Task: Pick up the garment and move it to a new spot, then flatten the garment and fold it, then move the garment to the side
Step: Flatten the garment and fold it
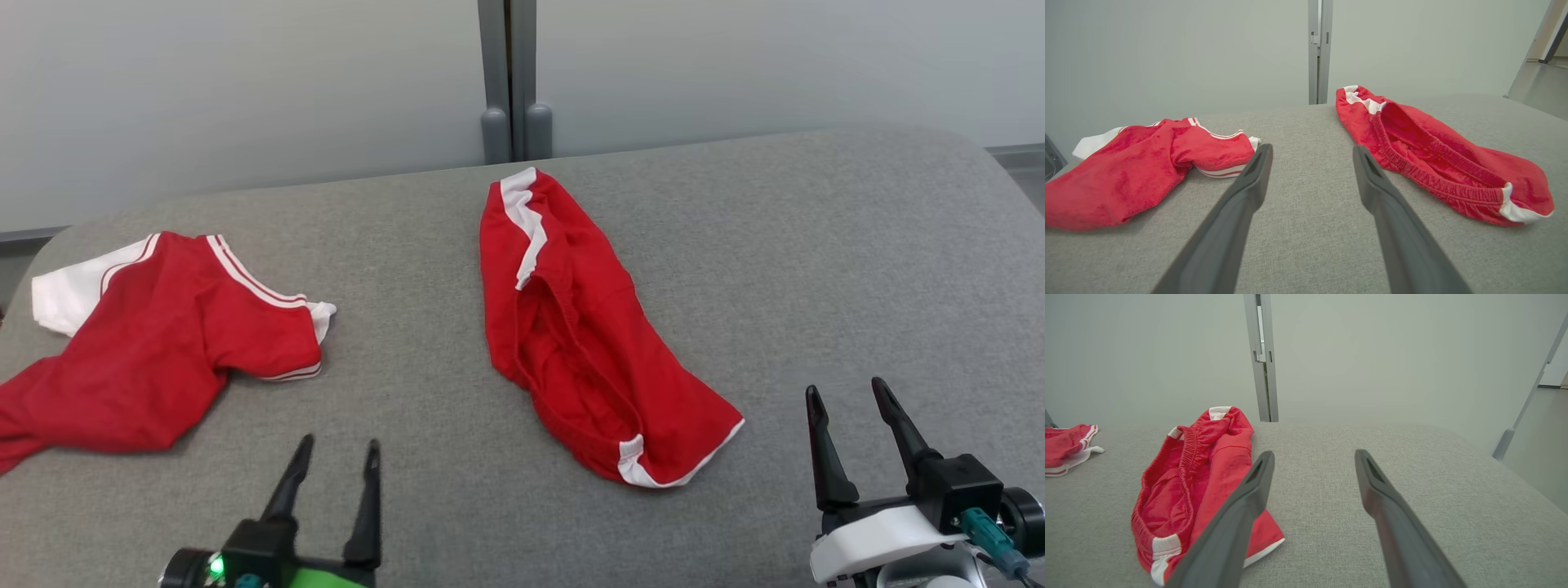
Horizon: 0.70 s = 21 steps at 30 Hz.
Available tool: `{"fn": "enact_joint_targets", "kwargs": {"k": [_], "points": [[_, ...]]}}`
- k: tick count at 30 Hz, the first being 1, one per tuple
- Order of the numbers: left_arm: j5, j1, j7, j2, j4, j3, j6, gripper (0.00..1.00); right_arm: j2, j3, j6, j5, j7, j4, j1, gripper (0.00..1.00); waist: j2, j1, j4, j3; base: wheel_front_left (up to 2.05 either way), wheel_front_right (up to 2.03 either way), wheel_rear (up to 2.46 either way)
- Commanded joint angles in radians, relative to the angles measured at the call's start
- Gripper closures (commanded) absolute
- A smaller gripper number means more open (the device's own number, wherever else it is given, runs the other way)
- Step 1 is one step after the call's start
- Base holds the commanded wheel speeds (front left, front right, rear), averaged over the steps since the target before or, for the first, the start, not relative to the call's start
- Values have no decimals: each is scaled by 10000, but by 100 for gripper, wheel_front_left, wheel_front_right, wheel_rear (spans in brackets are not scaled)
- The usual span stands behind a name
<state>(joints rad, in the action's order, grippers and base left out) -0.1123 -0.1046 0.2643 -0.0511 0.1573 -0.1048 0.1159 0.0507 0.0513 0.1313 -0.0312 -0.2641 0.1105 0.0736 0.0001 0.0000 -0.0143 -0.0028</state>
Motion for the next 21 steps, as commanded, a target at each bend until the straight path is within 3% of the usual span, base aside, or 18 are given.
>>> {"fn": "enact_joint_targets", "kwargs": {"k": [1, 6, 13, 21], "points": [[123, 380, 2, 6, 49, -338, 67, 0, 6, -23, -10, 64, -5, 0, -131, 0, -1, 0, -248, 106, 0, 0, 0], [191, 1667, -238, -124, 775, -2394, 148, 0, 7, -190, -10, -23, -5, 16, -299, 0, -1, 0, -868, 296, 0, 0, 0], [-1111, 3380, -1997, -558, 2050, -5309, 147, 0, 8, -295, -10, -283, -5, 79, -430, 0, -1, 0, -1720, 610, 0, 0, 0], [-2240, 4724, -2572, -1034, 2996, -6510, 132, 0, 5, -327, -10, -495, -5, 134, -462, 0, -1, 0, -2292, 790, 0, 0, 0]]}}
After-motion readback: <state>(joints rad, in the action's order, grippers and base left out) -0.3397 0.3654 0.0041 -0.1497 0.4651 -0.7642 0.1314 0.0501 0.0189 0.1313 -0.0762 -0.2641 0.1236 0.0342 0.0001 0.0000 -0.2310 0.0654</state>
